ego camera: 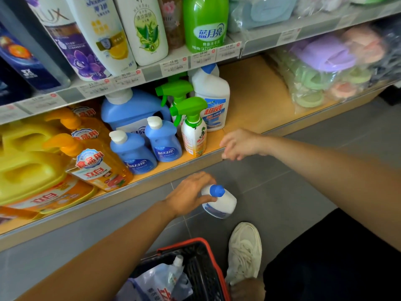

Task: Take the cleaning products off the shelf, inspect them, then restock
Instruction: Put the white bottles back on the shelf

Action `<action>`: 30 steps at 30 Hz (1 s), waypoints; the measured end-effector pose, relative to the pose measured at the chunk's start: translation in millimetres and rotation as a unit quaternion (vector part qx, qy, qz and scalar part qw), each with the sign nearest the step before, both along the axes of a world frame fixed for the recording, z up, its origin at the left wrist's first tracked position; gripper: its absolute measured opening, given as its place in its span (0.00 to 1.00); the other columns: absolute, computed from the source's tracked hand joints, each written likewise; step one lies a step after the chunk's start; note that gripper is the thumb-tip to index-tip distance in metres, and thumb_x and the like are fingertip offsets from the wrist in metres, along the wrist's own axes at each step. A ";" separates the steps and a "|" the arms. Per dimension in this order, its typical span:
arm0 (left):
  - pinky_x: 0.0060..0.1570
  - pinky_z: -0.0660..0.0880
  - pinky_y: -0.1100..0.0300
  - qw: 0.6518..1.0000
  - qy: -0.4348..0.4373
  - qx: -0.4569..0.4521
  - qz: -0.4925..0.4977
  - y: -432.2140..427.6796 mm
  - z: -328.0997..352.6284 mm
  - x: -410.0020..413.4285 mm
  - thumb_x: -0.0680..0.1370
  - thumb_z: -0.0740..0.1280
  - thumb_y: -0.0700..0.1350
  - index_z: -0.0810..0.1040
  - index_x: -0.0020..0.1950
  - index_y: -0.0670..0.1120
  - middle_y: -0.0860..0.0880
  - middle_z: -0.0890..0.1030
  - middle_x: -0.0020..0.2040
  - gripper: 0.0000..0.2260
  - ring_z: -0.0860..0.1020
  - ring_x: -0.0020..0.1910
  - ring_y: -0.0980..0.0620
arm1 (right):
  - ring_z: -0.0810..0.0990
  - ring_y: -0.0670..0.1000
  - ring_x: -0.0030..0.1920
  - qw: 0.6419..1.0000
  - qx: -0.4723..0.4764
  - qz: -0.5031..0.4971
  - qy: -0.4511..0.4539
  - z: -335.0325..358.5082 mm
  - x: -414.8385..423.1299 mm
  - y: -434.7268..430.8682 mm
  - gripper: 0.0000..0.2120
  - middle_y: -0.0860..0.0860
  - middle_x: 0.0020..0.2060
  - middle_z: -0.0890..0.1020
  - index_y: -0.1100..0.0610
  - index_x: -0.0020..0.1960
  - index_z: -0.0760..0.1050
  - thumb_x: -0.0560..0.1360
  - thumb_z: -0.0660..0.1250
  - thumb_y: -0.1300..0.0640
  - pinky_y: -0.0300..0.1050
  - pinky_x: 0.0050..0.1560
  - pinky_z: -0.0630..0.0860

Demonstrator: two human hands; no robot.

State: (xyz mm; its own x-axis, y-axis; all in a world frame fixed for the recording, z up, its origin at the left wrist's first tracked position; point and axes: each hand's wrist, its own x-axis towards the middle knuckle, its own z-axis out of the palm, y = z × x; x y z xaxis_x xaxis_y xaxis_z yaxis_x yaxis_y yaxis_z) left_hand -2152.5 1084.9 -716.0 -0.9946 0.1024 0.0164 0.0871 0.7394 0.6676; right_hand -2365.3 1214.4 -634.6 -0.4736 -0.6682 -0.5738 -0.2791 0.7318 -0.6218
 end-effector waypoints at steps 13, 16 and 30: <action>0.49 0.80 0.46 0.924 -0.027 0.237 0.297 -12.6 18.3 28.4 0.76 0.76 0.48 0.76 0.49 0.51 0.54 0.84 0.49 0.09 0.82 0.48 0.49 | 0.66 0.52 0.75 0.987 0.034 0.147 0.054 -31.0 51.1 35.3 0.51 0.51 0.76 0.67 0.50 0.80 0.58 0.65 0.83 0.50 0.46 0.67 0.68; 0.46 0.81 0.47 0.915 0.005 0.274 0.294 -12.4 41.8 29.0 0.75 0.75 0.51 0.77 0.49 0.51 0.52 0.84 0.48 0.09 0.83 0.47 0.46 | 0.72 0.50 0.70 0.990 -0.017 0.136 0.044 -28.1 58.4 29.4 0.48 0.50 0.72 0.73 0.50 0.78 0.63 0.64 0.84 0.53 0.47 0.66 0.73; 0.47 0.74 0.56 0.926 0.202 -0.020 0.319 -17.8 136.5 -17.8 0.76 0.67 0.59 0.78 0.64 0.54 0.56 0.82 0.56 0.19 0.78 0.56 0.54 | 0.84 0.40 0.50 0.982 -0.188 -0.016 0.018 37.7 3.7 29.6 0.30 0.39 0.48 0.86 0.47 0.56 0.78 0.60 0.84 0.65 0.36 0.42 0.81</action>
